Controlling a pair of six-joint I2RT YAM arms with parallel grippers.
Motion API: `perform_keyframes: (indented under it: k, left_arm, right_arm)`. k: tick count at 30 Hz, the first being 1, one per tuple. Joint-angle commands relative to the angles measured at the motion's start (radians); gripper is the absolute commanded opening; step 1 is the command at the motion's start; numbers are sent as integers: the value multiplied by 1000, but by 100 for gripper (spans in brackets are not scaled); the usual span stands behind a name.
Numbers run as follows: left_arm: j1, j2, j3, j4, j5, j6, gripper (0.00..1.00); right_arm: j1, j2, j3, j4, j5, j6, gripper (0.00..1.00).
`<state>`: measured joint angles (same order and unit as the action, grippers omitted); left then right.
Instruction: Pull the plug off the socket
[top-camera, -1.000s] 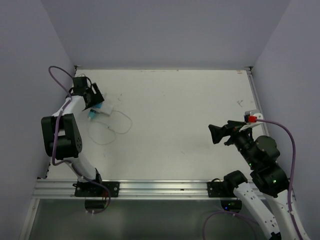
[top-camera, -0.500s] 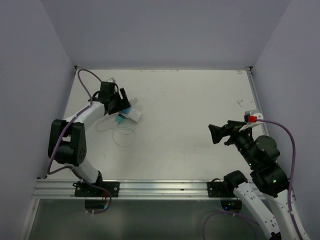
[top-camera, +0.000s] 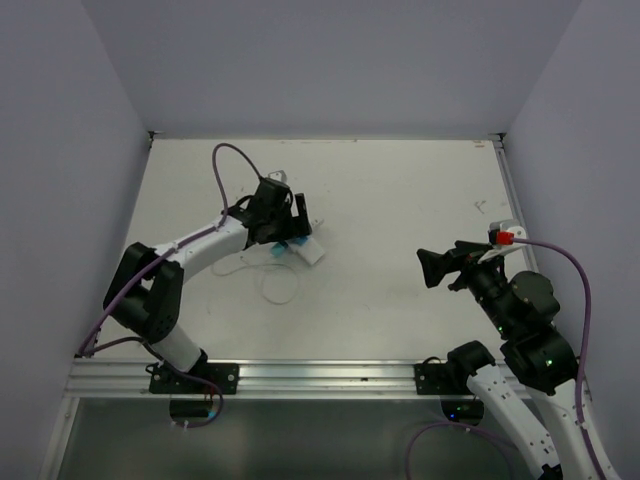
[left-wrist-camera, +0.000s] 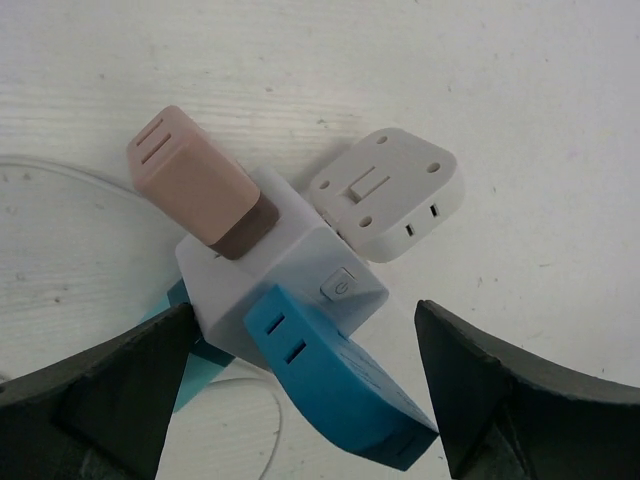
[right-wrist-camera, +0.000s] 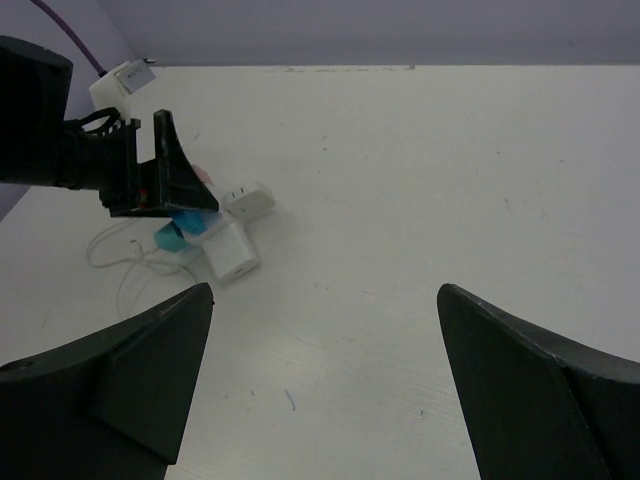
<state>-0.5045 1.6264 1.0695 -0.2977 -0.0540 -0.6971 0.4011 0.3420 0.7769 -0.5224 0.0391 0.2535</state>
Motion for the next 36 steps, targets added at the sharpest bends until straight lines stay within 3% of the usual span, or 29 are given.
perform_keyframes:
  k: [1,11,18,27,36]
  left_arm:
    - [-49,-14,59,-40,-59,-16,96]
    - [-127,-82,98,-43,-63,113,99]
    - [-127,-204,38,18,-179,400,100]
    - [-126,-350,-120,113,-92,686,100]
    - [-126,-507,-350,316,-99,630,100]
  right_arm:
    - [5,-6,1,18,21,-5,99]
    - [5,8,18,-14,31,-8,99]
    - [5,34,55,-64,36,-2,99]
    - [5,66,68,-31,-25,-5,99]
    - [5,123,76,21,-82,1,99]
